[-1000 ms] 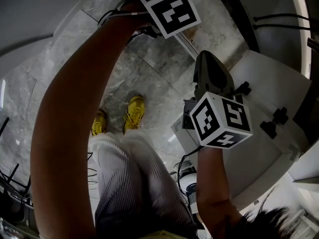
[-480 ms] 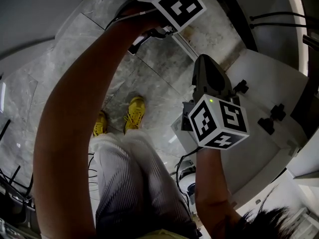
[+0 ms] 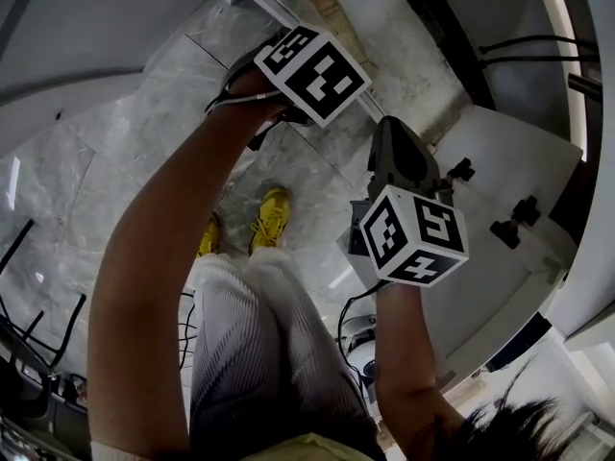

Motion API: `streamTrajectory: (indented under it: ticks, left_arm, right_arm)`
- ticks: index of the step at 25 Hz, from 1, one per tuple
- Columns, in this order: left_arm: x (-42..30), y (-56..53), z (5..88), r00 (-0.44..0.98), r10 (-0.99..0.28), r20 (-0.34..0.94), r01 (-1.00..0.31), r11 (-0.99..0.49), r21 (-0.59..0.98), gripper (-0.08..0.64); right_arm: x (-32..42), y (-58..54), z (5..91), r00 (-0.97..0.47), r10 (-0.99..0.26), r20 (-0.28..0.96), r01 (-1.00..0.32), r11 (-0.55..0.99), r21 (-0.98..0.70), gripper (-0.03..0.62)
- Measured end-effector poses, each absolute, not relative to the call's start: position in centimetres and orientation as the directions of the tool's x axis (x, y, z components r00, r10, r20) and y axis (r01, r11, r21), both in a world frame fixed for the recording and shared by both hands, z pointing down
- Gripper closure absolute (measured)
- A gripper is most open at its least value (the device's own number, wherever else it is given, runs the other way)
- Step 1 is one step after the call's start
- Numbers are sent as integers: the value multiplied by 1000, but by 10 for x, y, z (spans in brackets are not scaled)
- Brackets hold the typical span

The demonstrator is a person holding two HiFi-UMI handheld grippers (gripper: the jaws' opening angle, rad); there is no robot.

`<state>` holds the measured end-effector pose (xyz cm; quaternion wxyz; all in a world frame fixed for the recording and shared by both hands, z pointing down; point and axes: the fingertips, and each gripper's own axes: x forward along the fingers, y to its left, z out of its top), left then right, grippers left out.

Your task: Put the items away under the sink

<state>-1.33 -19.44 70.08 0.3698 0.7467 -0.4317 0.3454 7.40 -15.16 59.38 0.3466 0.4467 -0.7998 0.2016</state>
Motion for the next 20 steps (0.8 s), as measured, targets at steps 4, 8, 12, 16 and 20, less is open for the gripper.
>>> streamTrajectory:
  ticks: [4, 8, 12, 16, 20]
  left_arm:
    - [-16, -176, 681, 381, -423, 822, -909, -335, 249, 460]
    - [-15, -157, 663, 393, -438, 808, -911, -306, 277, 480]
    - [-22, -142, 645, 370, -456, 809, -921, -293, 256, 489]
    - [-22, -129, 619, 381, -485, 788, -924, -238, 300, 502]
    - [-19, -112, 598, 394, -474, 788, -919, -219, 328, 505]
  right_arm:
    - [69, -144, 583, -362, -566, 740, -848, 529, -11, 566]
    - [67, -139, 570, -357, -565, 743, -853, 522, -13, 566]
    - [65, -135, 552, -350, -570, 744, -858, 513, -11, 566]
    - [64, -131, 529, -352, -570, 743, -857, 515, -10, 566]
    - [61, -126, 507, -354, -570, 741, -855, 518, -10, 566]
